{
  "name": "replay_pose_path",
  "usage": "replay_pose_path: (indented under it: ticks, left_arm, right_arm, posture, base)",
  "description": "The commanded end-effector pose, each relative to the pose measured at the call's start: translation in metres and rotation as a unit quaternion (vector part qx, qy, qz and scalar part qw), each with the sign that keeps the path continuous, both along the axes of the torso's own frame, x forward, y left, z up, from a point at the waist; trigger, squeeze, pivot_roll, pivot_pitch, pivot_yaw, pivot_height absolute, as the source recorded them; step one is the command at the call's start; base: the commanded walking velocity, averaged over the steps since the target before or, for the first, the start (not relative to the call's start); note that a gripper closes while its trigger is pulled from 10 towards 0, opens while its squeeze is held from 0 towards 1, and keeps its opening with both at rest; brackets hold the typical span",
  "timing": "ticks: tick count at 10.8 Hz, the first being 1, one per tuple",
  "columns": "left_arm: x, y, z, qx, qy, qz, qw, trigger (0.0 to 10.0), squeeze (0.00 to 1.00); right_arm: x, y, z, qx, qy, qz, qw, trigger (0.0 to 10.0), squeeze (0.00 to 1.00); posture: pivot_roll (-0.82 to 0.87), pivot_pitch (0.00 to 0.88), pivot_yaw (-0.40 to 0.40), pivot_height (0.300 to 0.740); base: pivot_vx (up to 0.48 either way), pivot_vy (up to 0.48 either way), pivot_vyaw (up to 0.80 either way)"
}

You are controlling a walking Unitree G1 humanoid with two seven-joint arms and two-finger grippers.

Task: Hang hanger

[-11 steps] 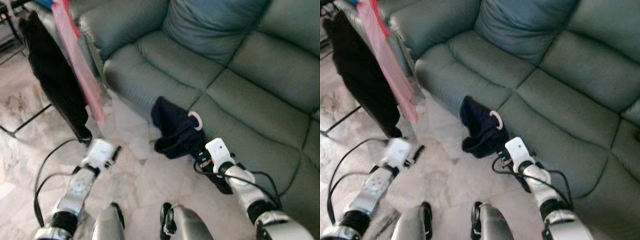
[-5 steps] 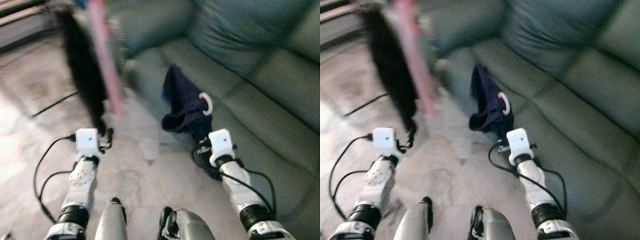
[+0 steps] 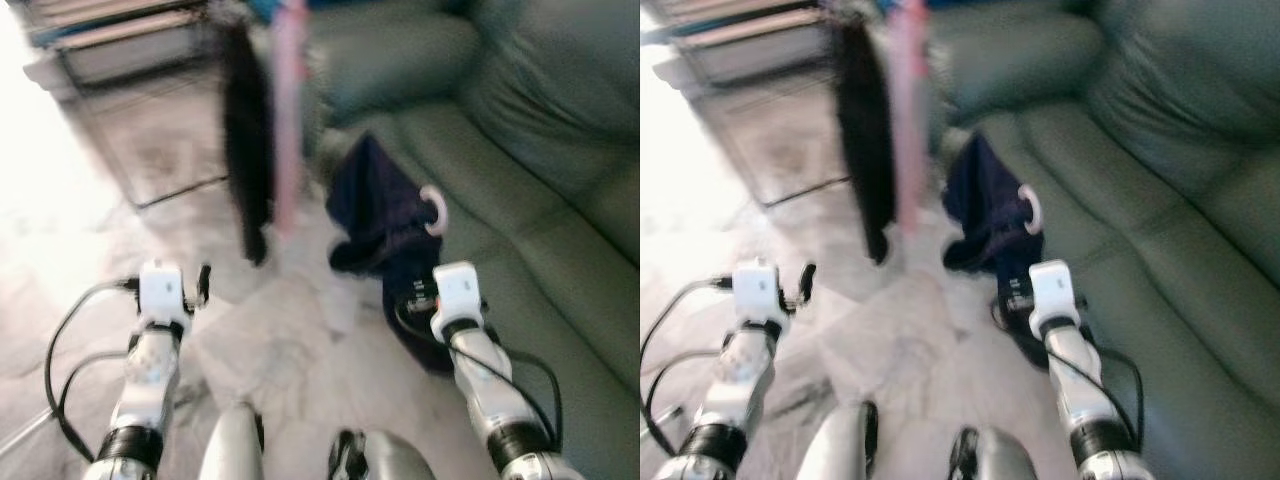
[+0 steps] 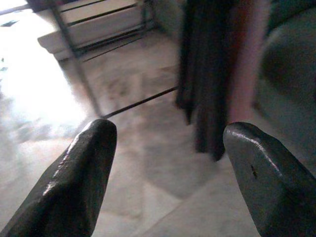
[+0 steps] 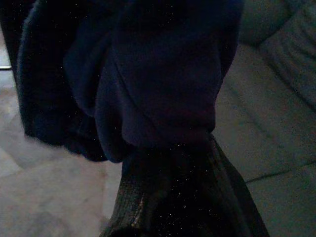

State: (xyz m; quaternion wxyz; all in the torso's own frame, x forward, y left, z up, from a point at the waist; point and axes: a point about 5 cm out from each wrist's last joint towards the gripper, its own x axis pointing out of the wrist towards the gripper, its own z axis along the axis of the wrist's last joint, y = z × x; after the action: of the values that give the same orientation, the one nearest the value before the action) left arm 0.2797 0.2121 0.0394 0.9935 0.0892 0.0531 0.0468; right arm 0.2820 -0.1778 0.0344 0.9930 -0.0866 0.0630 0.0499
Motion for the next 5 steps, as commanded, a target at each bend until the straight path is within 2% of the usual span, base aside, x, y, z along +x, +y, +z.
replay_pose_path:
  ticks: [1, 3, 4, 5]
  left_arm:
    - [-0.005, 0.005, -0.006, 0.014, 0.011, 0.009, 1.0, 10.0, 0.0]
    - [-0.009, 0.006, -0.008, -0.013, 0.017, 0.019, 1.0, 10.0, 0.0]
    - [-0.013, 0.004, -0.011, -0.014, 0.022, 0.015, 1.0, 10.0, 0.0]
    - [-0.023, -0.001, -0.019, -0.012, 0.034, 0.009, 0.999, 10.0, 0.0]
  right_arm:
    - [0.002, 0.001, 0.007, 0.008, -0.019, -0.007, 1.0, 10.0, 0.0]
    - [-0.008, 0.003, 0.001, 0.027, -0.011, -0.013, 0.999, 10.0, 0.0]
    - [-0.011, 0.0, 0.0, 0.027, -0.009, -0.019, 0.999, 10.0, 0.0]
    - [-0.017, -0.007, -0.004, 0.027, -0.001, -0.039, 0.999, 10.0, 0.0]
  posture:
    - [-0.03, 0.129, -0.065, 0.74]
    - [-0.03, 0.136, -0.064, 0.74]
    - [-0.04, 0.142, -0.062, 0.74]
    - [-0.04, 0.151, -0.062, 0.74]
  base:
    - [0.0, 0.0, 0.8]
    - [0.0, 0.0, 0.8]
    - [0.0, 0.0, 0.79]
    - [0.0, 0.0, 0.8]
